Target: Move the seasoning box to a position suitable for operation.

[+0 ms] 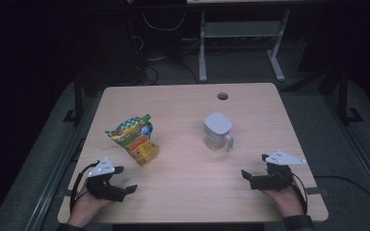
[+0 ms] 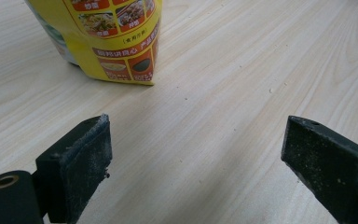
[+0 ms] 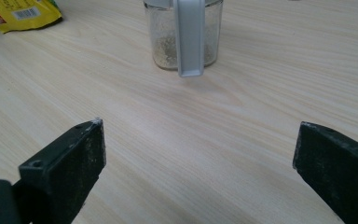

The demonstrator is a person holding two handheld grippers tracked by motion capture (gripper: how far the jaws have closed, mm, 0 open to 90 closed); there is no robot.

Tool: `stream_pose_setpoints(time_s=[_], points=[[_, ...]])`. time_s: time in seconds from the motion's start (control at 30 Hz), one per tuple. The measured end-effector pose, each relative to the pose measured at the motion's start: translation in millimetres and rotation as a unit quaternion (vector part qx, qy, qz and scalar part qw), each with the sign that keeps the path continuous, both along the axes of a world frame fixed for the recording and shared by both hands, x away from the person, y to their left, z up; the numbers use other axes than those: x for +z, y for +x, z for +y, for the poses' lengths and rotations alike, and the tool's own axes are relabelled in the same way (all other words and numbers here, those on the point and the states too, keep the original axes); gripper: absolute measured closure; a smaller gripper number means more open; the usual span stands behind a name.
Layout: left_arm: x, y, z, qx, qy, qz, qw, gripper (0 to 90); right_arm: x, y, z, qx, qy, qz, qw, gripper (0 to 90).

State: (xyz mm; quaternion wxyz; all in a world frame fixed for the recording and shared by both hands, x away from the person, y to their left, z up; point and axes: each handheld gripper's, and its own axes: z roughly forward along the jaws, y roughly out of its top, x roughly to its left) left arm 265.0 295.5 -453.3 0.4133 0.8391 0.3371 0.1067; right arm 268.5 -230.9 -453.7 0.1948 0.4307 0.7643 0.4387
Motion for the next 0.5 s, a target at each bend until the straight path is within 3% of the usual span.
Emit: stream_pose_setpoints(time_s=[0.5], points=[[-0.1, -1.7, 1.1, -0.001, -0.005, 0.004, 1.0, 8.1, 11.9, 6.2, 5.7, 0.012, 0.0, -0.015, 0.9998, 1.8]])
